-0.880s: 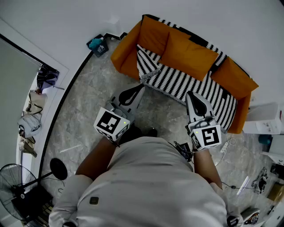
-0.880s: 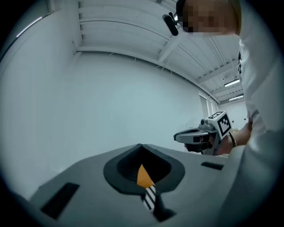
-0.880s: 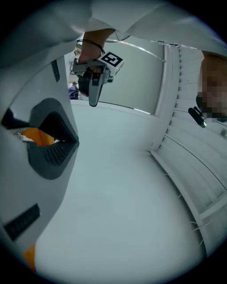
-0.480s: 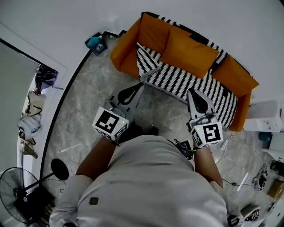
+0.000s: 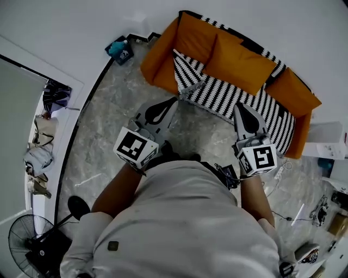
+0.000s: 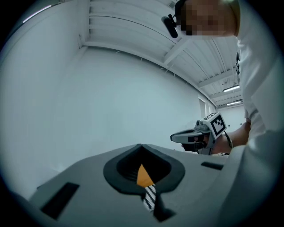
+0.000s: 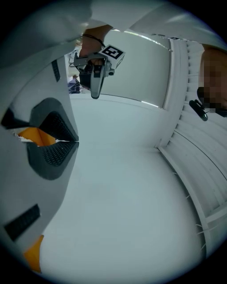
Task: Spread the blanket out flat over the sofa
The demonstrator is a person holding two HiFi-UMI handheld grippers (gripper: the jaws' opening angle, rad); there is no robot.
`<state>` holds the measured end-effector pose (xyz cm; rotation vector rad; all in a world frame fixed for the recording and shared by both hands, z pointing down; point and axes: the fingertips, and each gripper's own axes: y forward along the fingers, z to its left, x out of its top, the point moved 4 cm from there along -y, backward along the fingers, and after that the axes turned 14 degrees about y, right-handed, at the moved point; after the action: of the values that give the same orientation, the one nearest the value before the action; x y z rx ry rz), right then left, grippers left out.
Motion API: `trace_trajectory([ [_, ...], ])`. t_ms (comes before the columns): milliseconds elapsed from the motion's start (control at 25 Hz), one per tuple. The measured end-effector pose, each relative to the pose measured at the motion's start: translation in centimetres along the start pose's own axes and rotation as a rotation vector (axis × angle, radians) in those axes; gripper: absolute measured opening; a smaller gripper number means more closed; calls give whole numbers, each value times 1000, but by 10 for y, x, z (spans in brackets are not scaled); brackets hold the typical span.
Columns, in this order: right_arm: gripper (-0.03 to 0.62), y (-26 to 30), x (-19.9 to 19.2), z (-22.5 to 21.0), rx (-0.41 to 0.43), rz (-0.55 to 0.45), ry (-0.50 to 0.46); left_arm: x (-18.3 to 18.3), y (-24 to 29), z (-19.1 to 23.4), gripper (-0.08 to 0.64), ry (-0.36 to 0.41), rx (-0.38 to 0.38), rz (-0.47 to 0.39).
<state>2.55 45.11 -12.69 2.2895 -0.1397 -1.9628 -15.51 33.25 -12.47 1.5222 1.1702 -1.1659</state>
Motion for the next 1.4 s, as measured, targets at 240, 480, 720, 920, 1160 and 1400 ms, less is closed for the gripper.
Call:
trace_trajectory([
  [240,28,29,-3,2,-53,12,29,-14,-6,38,9,-17,-25,1],
  [480,28,52,-14,-7,-59,70,44,-27,2,61,9,-43,-43,8],
  [720,28,83,-27,-24,-22,136,47,-37,22,77,9,-36,-36,28],
  [920,28,113,-32,-56,1,165,64,-47,50,92,9,-41,-13,53],
  [1160,29,155,-47,-116,15,223,113,-67,108,107,9,-69,4,94],
  [1400,31,202,-70,-186,56,292,180,-91,179,119,9,-92,18,142],
])
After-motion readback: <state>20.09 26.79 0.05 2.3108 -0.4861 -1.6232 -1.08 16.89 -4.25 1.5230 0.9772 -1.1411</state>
